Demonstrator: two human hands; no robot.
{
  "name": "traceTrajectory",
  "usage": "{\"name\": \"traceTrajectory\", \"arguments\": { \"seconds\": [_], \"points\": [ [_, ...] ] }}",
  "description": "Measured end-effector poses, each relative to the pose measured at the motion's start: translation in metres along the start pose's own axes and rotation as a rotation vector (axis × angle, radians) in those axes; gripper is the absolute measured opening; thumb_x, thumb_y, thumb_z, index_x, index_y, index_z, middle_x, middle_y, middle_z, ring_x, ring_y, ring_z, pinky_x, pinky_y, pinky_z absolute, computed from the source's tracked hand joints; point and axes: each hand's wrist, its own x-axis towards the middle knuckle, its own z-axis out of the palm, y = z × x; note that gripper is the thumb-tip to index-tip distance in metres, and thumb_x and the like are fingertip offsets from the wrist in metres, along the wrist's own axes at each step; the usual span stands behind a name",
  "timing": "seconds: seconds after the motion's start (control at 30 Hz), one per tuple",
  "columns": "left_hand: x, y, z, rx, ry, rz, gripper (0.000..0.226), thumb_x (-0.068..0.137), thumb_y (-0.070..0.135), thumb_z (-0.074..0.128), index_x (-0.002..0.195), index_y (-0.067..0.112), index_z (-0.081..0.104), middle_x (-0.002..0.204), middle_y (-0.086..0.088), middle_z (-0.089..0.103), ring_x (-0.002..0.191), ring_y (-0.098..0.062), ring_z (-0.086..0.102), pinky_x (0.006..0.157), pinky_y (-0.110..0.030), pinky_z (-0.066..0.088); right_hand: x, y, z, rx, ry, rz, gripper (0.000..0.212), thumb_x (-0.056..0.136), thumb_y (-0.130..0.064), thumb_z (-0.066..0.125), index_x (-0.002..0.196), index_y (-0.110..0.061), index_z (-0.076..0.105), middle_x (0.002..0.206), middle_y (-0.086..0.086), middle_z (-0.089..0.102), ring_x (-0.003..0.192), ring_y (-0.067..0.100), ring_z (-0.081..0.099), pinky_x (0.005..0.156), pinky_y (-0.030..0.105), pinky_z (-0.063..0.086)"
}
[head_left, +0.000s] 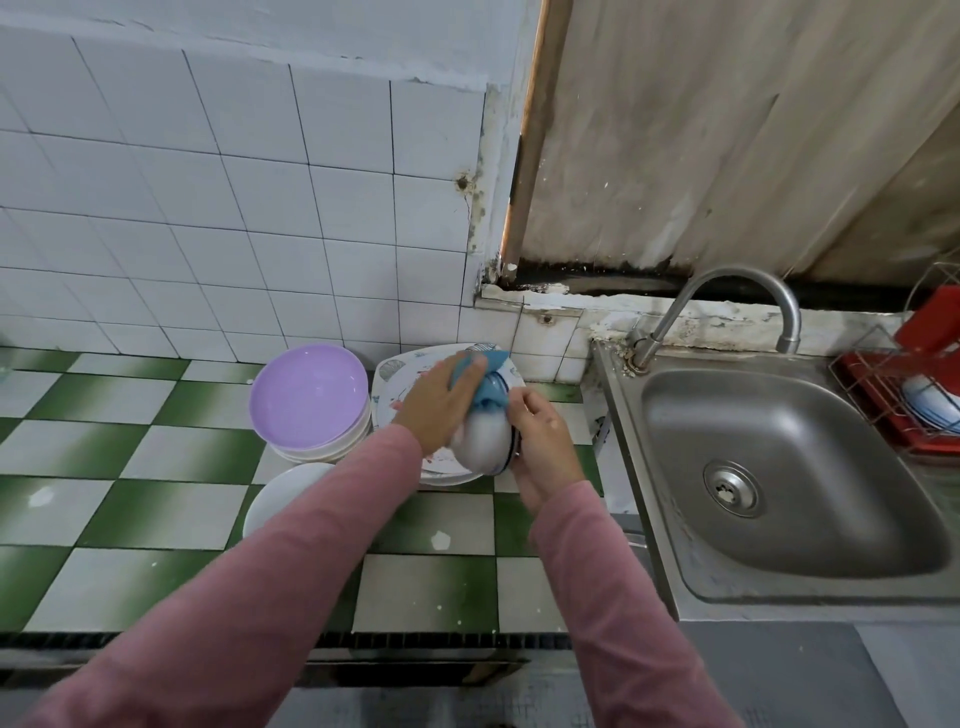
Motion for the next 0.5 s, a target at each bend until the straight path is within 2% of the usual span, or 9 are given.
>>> {"name": "traceTrajectory", "arguments": {
  "seconds": [0.07,0.1,0.17,0.23,0.33,0.4,0.5],
  "points": [
    [0.003,-0.002,-0.006,-0.165,0.001,-0.174,0.053,0.09,0.07,0.032,0.101,0.03,0.064,0.107,-0.002,0.066,0.105,-0.023,0.06,0.104,-0.048,0.041,0.0,-0.003,-0.006,-0.002,-0.032,-0.026,0.022,0.105,-0.017,0.046,0.098,-0.011,0.066,0.107,0.013,0.069,0.095,0.025,0.063,0.081,0.038,0.055],
    [0.002,-0.004,-0.006,-0.238,0.004,-0.218,0.051,0.091,0.069,0.033,0.101,0.031,0.065,0.111,-0.003,0.066,0.108,-0.023,0.059,0.107,-0.048,0.039,0.0,-0.004,-0.009,0.032,-0.032,-0.024,0.022,0.105,-0.016,0.045,0.103,-0.009,0.066,0.109,0.013,0.069,0.097,0.023,0.064,0.083,0.037,0.055],
    [-0.001,-0.006,-0.002,-0.326,0.033,-0.275,0.049,0.09,0.072,0.034,0.103,0.036,0.065,0.117,-0.002,0.066,0.113,-0.022,0.058,0.109,-0.049,0.037,0.0,-0.005,-0.013,0.146,-0.012,0.007,0.023,0.106,-0.016,0.044,0.108,-0.008,0.066,0.106,0.009,0.071,0.095,0.021,0.066,0.08,0.034,0.057],
    [-0.003,-0.005,0.003,-0.4,0.088,-0.313,0.058,0.075,0.082,0.038,0.098,0.039,0.069,0.114,0.001,0.068,0.111,-0.021,0.06,0.108,-0.05,0.039,0.001,0.0,-0.013,0.298,0.018,0.06,0.026,0.106,-0.02,0.042,0.116,-0.009,0.064,0.105,0.007,0.072,0.094,0.021,0.068,0.079,0.038,0.057],
    [0.003,-0.007,0.008,-0.556,0.144,-0.365,0.067,0.06,0.086,0.047,0.099,0.038,0.073,0.113,-0.001,0.07,0.112,-0.023,0.062,0.106,-0.052,0.043,0.001,0.009,-0.009,0.524,0.057,0.127,0.035,0.107,-0.025,0.037,0.13,-0.008,0.058,0.115,0.012,0.069,0.101,0.028,0.065,0.079,0.044,0.054],
    [0.003,-0.008,0.009,-0.605,0.162,-0.386,0.072,0.058,0.086,0.049,0.105,0.037,0.07,0.116,-0.003,0.069,0.114,-0.026,0.061,0.104,-0.054,0.045,0.003,0.01,-0.011,0.634,0.081,0.157,0.035,0.107,-0.026,0.037,0.126,-0.007,0.06,0.11,0.015,0.072,0.101,0.031,0.064,0.078,0.048,0.053],
    [-0.003,-0.004,0.011,-0.664,0.143,-0.386,0.075,0.068,0.083,0.057,0.12,0.031,0.064,0.119,-0.004,0.068,0.115,-0.028,0.061,0.099,-0.054,0.049,0.007,0.009,-0.019,0.715,0.119,0.176,0.028,0.107,-0.021,0.037,0.104,-0.009,0.063,0.086,0.011,0.076,0.09,0.028,0.065,0.067,0.046,0.059]
  ]
}}
